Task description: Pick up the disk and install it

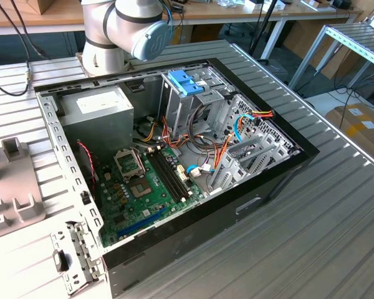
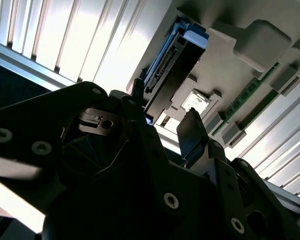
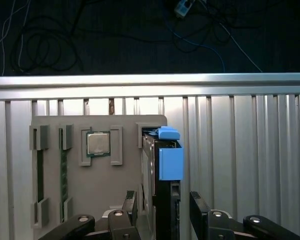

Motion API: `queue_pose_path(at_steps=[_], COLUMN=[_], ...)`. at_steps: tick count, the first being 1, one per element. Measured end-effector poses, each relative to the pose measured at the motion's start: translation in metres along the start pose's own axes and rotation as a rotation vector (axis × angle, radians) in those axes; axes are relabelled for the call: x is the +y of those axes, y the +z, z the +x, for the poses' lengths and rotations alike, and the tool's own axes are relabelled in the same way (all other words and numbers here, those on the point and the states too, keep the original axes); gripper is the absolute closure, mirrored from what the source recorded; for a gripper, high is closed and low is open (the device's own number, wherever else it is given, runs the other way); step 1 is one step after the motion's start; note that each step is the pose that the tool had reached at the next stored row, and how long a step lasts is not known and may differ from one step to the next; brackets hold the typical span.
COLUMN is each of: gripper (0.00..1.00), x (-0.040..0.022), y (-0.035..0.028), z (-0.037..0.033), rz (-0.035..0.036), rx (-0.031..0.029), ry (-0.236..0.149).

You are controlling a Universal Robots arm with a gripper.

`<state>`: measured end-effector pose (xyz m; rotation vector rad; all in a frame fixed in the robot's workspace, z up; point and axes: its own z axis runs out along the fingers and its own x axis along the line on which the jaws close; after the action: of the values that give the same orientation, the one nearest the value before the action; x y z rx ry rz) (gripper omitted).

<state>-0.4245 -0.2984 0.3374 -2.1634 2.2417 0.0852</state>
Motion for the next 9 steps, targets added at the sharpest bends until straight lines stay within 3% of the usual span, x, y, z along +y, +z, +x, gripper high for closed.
queue_pose_path(at_steps=[9], gripper=[0.46], x=[0.0025], y=[0.0046], z=[0.0], rz=[-0.0002], rx=[0.0001], ry=[0.0])
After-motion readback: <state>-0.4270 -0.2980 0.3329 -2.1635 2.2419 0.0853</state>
